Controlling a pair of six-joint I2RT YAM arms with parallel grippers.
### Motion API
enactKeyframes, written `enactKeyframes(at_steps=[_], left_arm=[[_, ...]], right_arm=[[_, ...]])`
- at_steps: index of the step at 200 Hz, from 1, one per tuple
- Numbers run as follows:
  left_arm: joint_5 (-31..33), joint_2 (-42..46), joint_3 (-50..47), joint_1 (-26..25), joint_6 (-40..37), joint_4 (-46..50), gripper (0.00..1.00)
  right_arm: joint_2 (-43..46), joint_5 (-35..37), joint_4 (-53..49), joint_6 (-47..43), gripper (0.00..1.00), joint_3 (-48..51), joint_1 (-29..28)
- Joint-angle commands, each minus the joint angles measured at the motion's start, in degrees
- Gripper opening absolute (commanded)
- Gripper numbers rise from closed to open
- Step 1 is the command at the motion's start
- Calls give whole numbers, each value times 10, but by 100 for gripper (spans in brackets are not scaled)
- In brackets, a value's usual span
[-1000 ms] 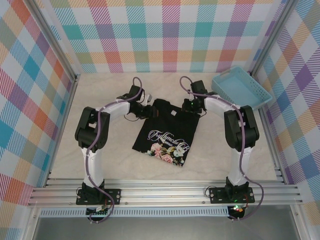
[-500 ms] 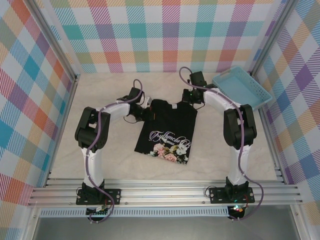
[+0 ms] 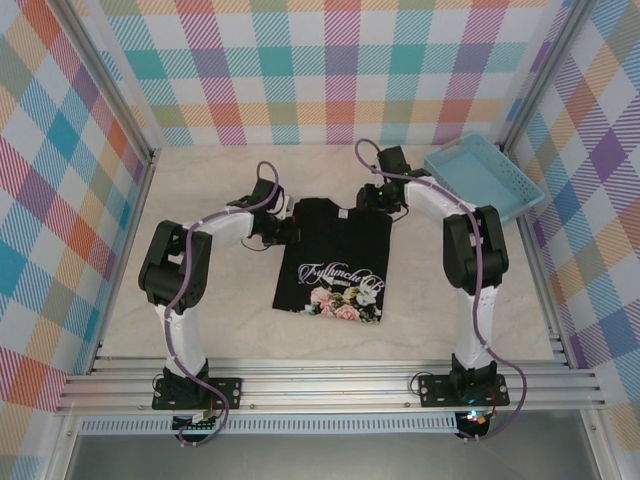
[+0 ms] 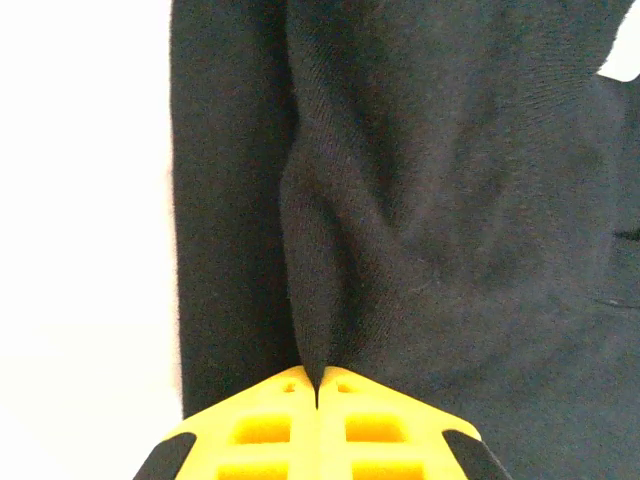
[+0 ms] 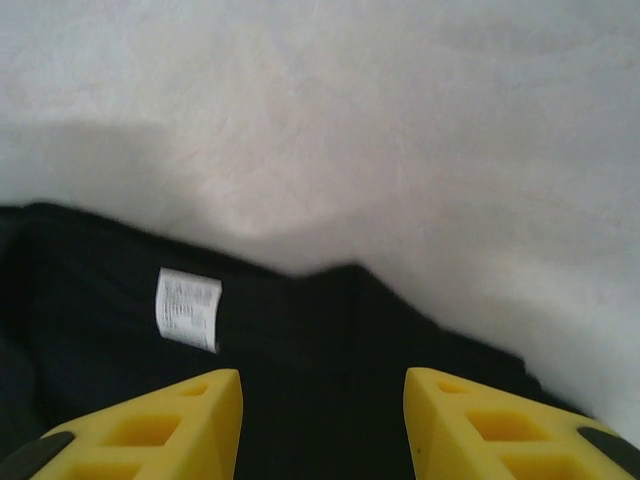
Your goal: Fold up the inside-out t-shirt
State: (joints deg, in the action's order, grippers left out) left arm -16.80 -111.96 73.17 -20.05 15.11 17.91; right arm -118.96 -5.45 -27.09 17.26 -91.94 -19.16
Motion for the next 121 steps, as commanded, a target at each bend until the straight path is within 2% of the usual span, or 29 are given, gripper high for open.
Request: enactKeyframes(at_steps=[1,20,43,70,121], left_arm=[[60,25,-10,8,11,3,8],[68,44,-19,7,15,-3,34],[79,87,-50,7,19,-3,48],[74,143,-115,7,31,-7,57],[-80,133,-189,3,72,-38,56]], right_arm=[[72,-37,-2,-9,47,48,1],[113,-38,-7,-9,47,105,1],[157,-28,-13,-4,48,170,1],[181,-81,9,16,49,221,-9],[149,-112,12,31,49,228,-40]])
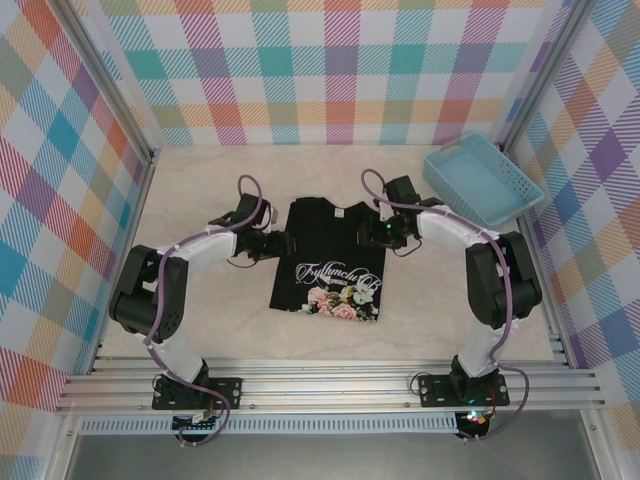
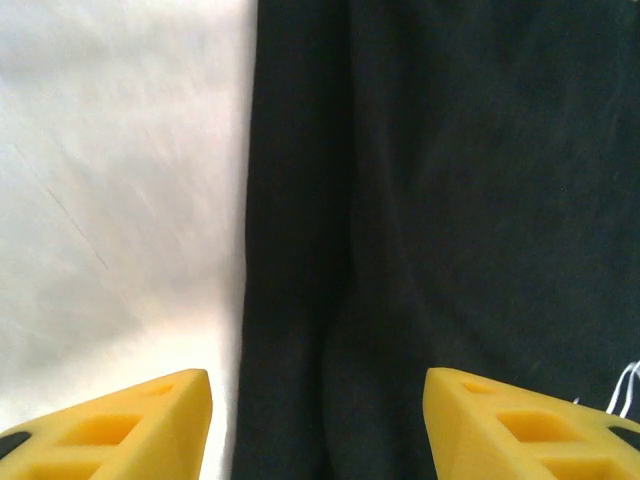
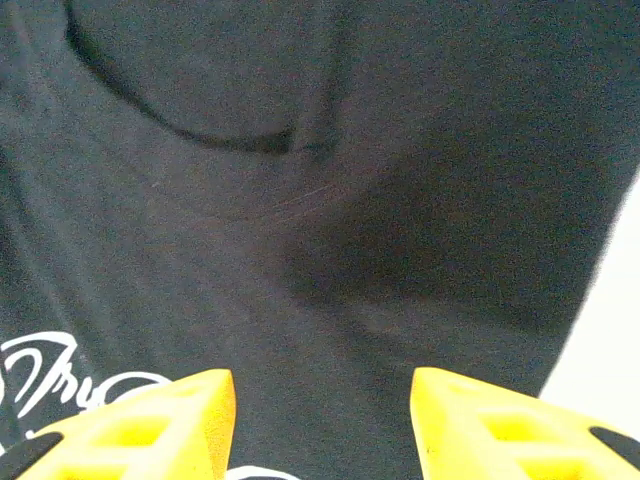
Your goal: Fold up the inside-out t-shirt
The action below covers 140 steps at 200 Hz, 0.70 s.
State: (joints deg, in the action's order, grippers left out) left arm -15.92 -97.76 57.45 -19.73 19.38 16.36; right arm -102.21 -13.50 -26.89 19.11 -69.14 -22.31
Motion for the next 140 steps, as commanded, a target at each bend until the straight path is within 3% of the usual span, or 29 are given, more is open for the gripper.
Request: enactKeyframes(at_steps=[1,45,63,77,92,120,140], left_arm=[[-90,-9,-33,0,30,-22,56],[-190,34,-109,-46,71,-41,40],[-180,66,-109,-48,70,-26,39],[-94,80,-79,-41,48,22,46],[-33,79,-53,-17,42,13,53],[-11,34,-9,38,64,-86,70],[-21,-36,64,47,49,-86,76]], right_arm=[[-18,-30,9,12,49,0,-8],[-24,23,-33,-38,51,-44,9],[-40,23,-42,-44,53,-75,37],[-60,26,-28,-47,57,-98,54],[-98,24,-32,-52,62,-144,63],[-159,32,-46,-63,70,-214,63],[-194,27,-56,-75,73,-250,64]])
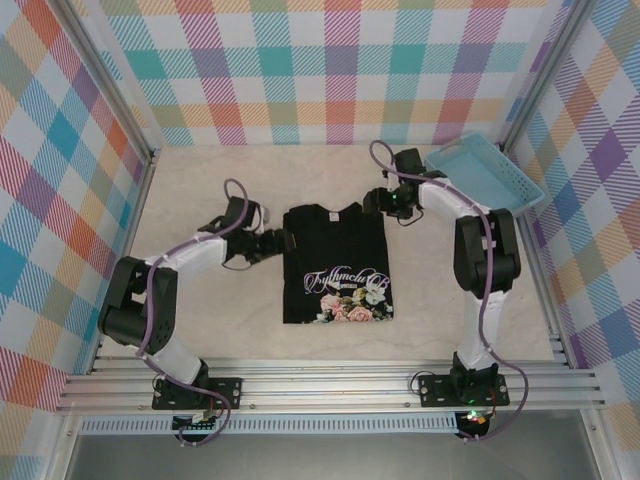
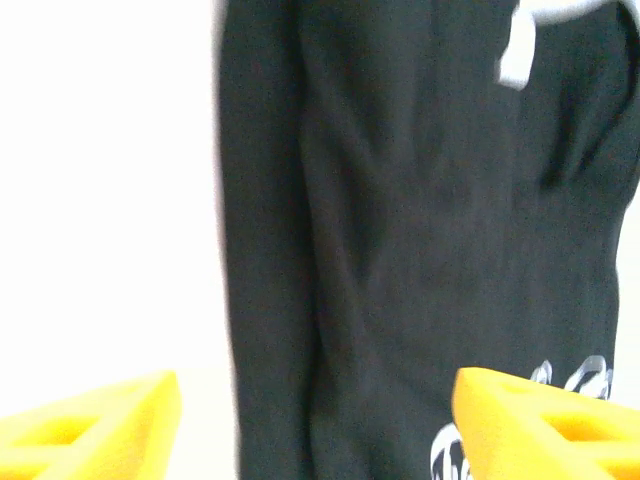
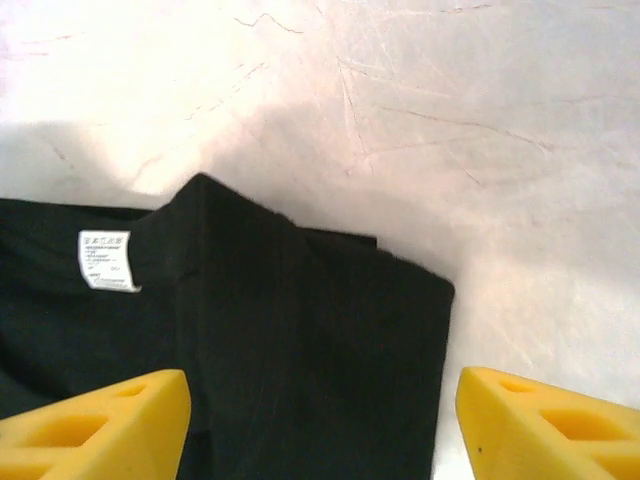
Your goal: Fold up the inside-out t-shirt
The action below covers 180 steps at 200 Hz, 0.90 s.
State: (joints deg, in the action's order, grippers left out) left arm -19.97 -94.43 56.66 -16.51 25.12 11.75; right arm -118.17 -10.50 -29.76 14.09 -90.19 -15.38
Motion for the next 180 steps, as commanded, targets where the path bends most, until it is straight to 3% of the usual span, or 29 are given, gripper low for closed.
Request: enactKeyframes(at_steps=[1,44,94,124,180], left_arm=[[19,-73,77,15,-10,-39,76],[-16,-193,202,19,-46,0,81],[-73,-259,258,10,-70,10,79],[-81,-279,265,5,-67,8,72],[-103,-312,272,4,-62,0,42]], right_arm=[[-35,-4,-27,-25,74,-40,-5],[-81,-16,-43,-31,79,-82,-5],[-110,-38,-46,-30,80,-81,-11],[-109,-36,-46,-32,78,-71,-19],[-126,-56,-52,-24,68,-74,-32]])
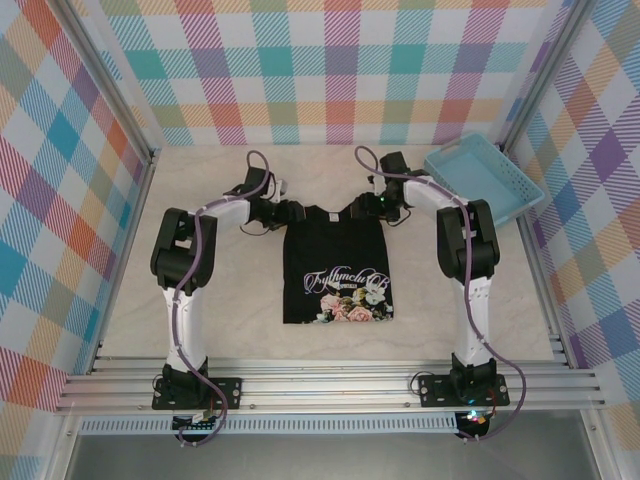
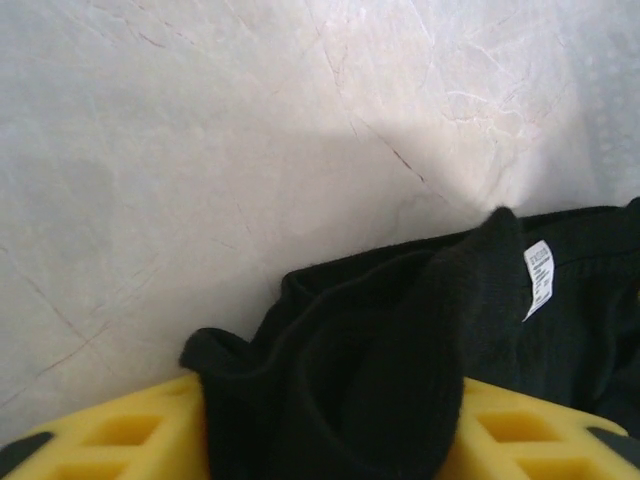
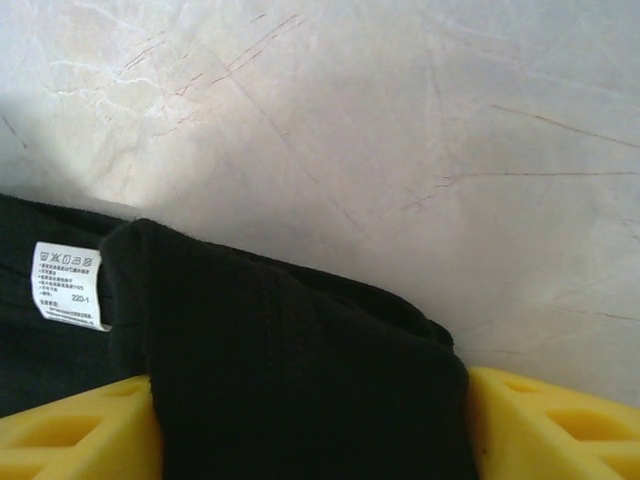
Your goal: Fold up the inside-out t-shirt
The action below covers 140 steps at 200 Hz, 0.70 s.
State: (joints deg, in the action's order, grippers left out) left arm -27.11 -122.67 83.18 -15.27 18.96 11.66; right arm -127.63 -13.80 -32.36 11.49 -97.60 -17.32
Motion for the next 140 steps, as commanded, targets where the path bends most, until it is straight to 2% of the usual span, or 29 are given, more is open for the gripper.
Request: enactKeyframes(at_steps=[1,47,91,119,140], left_arm=[[-31,-30,7,-8,0,0,42],[-36,-39,13,-8,-3,-2,25],[-43,-40,29,1,-4,-11,0],[-59,-26,48,12,-6,-20,0],[-64,-8,68,20,-7,-25,0]], right_arm=[[-32,-23,-26,1,68,0,-13],[-38,-43,-13,12,45,0,-16],[-23,-36,16,22,22,-1,-14],[12,-27,50,17,7,1,-8],[46,-27,85,20,1,-1,1]])
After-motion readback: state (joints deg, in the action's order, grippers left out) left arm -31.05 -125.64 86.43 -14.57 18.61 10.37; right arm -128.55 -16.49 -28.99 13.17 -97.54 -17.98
